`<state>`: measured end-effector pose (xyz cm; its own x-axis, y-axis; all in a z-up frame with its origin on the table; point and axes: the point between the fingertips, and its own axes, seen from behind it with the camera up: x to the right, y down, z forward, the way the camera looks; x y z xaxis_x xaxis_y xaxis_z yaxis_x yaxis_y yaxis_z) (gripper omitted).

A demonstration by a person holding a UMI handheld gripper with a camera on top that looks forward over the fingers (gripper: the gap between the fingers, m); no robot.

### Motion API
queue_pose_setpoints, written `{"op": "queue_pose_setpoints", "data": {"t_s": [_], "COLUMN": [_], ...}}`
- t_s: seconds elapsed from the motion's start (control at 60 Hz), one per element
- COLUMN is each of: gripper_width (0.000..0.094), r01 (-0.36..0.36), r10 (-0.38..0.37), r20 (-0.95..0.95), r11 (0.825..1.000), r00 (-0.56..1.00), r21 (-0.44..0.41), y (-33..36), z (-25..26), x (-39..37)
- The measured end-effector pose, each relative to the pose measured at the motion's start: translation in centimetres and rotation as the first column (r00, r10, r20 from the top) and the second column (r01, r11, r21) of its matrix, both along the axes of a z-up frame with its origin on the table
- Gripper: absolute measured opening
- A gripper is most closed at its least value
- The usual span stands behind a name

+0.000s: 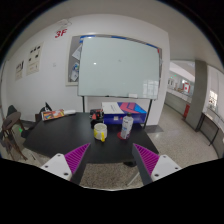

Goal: Pour water

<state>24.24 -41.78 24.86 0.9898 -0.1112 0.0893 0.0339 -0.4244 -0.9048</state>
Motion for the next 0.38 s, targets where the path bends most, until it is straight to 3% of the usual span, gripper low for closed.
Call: {"op": "queue_pose_setpoints", "data": {"t_s": [0.383], "gripper_width": [0.0843], "r01": [0.003], "r10": [-0.003], "r20": [0.025], "r11": [1.000], "r00": [1.000], "r21": [-0.014], "y": [-2.5], "z": [0.8], "x": [-0.6]}}
